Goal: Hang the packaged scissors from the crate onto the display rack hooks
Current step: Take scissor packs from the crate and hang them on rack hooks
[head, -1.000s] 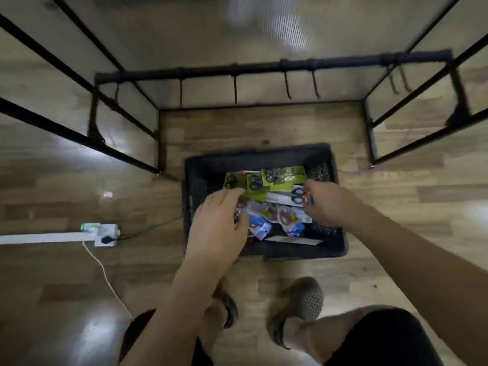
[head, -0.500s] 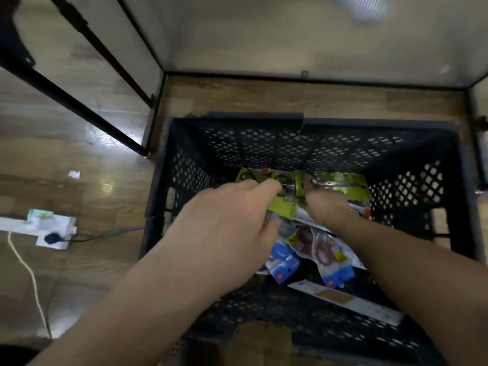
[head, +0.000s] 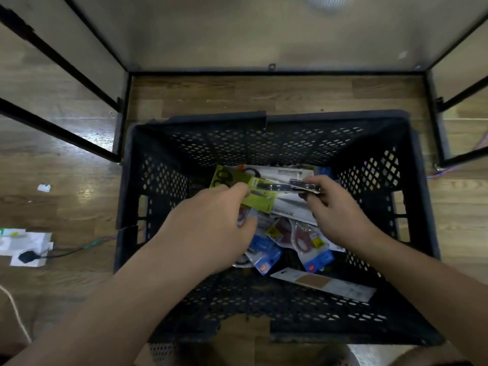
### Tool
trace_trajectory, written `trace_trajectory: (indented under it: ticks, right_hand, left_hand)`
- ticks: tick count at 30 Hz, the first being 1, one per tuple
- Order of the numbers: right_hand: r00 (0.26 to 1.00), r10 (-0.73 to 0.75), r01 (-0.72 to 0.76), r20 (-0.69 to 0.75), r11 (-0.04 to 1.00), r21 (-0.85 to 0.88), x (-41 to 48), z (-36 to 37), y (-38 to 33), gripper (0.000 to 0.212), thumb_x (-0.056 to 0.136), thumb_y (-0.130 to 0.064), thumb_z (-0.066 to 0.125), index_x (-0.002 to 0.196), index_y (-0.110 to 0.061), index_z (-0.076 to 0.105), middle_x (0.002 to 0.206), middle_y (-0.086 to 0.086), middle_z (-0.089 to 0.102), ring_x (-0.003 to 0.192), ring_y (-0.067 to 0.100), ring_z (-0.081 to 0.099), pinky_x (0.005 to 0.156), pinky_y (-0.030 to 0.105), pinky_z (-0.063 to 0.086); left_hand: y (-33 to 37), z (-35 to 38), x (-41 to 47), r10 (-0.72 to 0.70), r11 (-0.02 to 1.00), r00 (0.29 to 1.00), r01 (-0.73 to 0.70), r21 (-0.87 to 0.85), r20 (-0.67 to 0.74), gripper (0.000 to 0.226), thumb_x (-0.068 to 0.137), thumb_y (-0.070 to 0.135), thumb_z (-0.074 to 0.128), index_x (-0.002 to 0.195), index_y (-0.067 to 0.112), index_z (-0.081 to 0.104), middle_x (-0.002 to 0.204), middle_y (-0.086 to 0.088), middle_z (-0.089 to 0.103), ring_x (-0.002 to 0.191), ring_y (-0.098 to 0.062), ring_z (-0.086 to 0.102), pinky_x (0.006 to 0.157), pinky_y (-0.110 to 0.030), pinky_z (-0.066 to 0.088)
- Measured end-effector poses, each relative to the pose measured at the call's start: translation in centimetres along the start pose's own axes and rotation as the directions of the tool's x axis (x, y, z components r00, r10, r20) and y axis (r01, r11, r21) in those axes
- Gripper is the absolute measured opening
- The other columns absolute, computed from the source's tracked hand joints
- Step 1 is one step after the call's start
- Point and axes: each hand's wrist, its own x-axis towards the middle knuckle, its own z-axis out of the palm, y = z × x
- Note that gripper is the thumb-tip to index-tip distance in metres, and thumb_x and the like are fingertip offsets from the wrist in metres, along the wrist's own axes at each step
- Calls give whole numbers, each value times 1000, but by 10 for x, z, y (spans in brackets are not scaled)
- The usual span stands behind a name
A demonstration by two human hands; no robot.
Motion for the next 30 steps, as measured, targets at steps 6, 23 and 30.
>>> trace_trajectory:
  ticks: [6,23,30]
  right_hand:
    - [999,37,-31,-2,855,517,-62,-13,-57,19,97,-18,58,98,-20,77,97,-4,76,87,22,68,76,39,52]
    - [952,174,-303,251,628,717,-41,-4,-51,9,92,2,53,87,3,60,94,22,55,85,38,57,69,48,57]
    - [945,184,-319,270,698,641,-41,-9,-48,24,70,10,48,88,-4,53,75,20,50,51,33,56,49,41,44]
  left_hand:
    - [0,-5,7,-259,815,963,258,-519,73,59,97,72,29,137,32,45,121,3,63,108,-21,65,98,-44,49]
    - [-32,10,-6,-240,457,936,343,-821,257,23,93,1,69,112,12,64,94,-9,79,86,-26,76,82,-51,60]
    - [-47,2,-9,-326,433,943,215,-875,71,41,94,-6,66,119,27,62,107,1,79,103,-24,74,96,-52,56]
